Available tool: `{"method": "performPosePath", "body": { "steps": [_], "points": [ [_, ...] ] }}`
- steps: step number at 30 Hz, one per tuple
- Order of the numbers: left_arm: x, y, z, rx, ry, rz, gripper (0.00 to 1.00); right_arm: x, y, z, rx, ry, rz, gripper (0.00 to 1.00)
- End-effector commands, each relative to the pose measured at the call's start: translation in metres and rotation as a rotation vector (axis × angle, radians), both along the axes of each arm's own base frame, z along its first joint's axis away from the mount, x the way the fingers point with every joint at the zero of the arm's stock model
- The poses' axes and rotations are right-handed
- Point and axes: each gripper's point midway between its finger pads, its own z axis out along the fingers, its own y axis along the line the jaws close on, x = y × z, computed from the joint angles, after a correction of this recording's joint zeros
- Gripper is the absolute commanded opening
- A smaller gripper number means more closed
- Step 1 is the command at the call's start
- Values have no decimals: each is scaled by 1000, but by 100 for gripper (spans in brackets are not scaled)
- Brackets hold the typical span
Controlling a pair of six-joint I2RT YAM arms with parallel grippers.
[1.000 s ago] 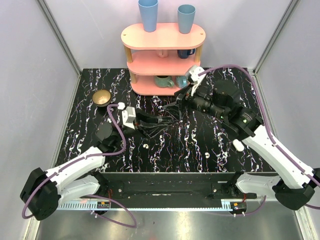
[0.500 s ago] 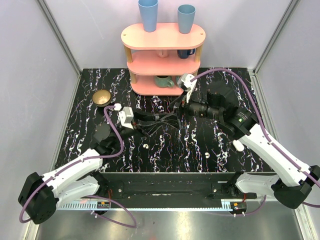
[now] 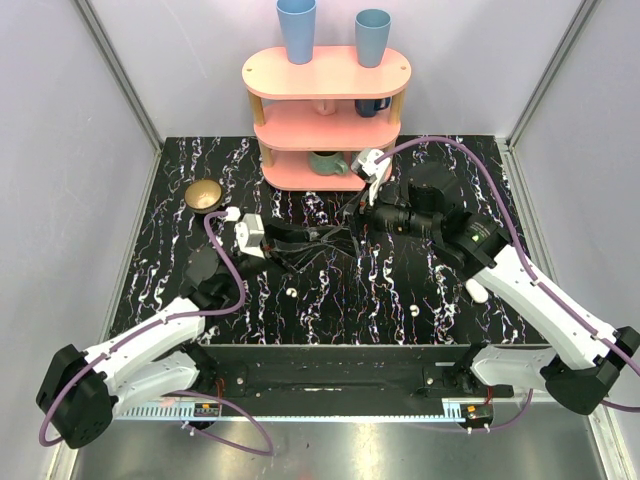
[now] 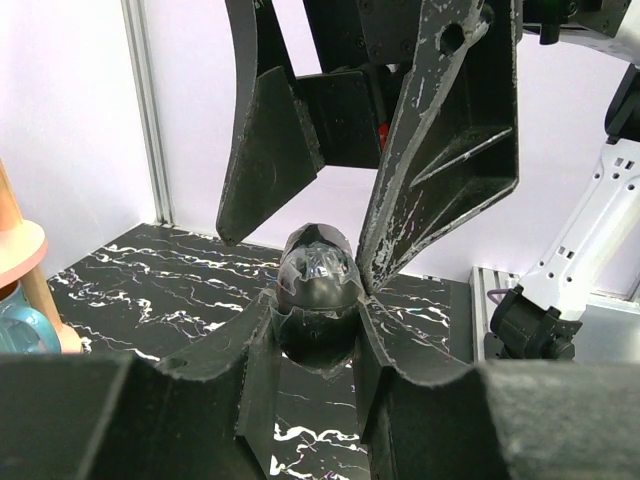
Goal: Insert the wireless bluetooth earbuds into the charging case
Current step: Open the charging case.
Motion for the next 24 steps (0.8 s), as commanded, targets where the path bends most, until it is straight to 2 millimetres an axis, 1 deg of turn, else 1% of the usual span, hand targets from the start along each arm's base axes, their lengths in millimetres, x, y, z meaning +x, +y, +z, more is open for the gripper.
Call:
{"method": "performPosePath", "body": {
  "steps": [1,9,15,20,23,24],
  "points": [
    [-28,3,28,-47,-125,-98,0,14,-2,13,14,-52,-56,84],
    [-33,4,17,-10,-147,-103,0,23,-3,26,58,-60,-72,85],
    [-31,5,12,7,-139,-89,0,24,-1,32,92,-46,-61,85],
    [-26,7,12,-9,-118,-56,0,16,5,29,100,-23,2,85],
    [-18,9,13,-23,-100,-16,0,10,8,31,112,-19,44,85],
    [-13,10,12,-24,-81,11,0,10,8,32,116,-22,44,85]
  ]
}}
